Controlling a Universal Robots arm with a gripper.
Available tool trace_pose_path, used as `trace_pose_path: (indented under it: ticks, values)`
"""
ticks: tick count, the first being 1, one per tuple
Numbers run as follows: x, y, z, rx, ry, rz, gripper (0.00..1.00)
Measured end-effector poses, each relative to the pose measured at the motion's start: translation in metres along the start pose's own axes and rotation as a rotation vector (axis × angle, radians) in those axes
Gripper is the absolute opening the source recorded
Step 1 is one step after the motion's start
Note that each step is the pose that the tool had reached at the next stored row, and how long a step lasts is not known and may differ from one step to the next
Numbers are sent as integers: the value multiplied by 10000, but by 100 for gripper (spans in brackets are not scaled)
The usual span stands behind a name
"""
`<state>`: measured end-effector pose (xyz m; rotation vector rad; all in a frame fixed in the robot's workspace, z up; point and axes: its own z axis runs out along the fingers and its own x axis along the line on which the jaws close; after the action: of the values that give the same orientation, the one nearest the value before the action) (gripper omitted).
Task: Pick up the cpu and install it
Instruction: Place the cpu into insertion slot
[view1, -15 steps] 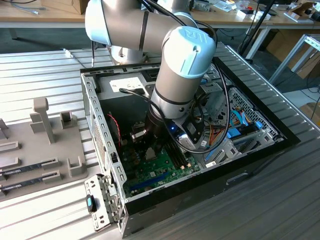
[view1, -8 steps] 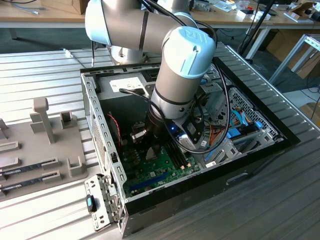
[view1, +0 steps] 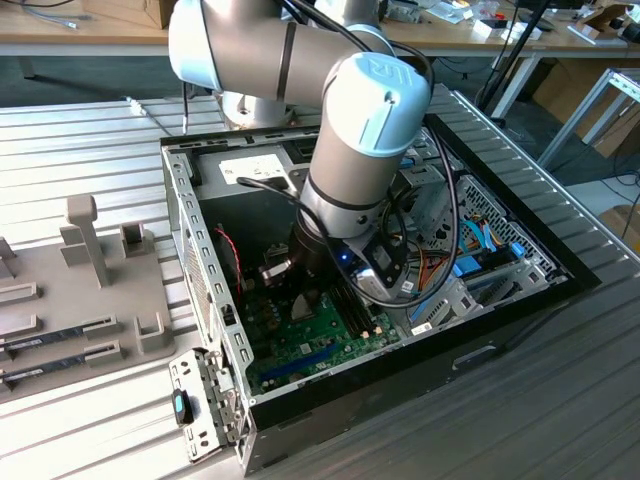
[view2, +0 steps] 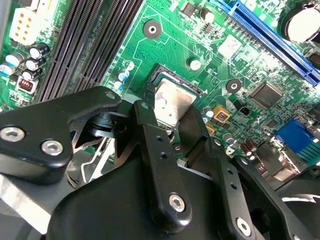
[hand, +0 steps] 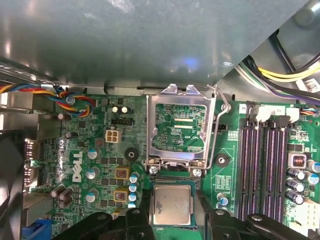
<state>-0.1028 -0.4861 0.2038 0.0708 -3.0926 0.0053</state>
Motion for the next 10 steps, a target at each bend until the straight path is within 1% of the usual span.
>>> trace_pose_path:
  ticks: [10]
  values:
    - [1,-18,2,-13,-1,-93,46]
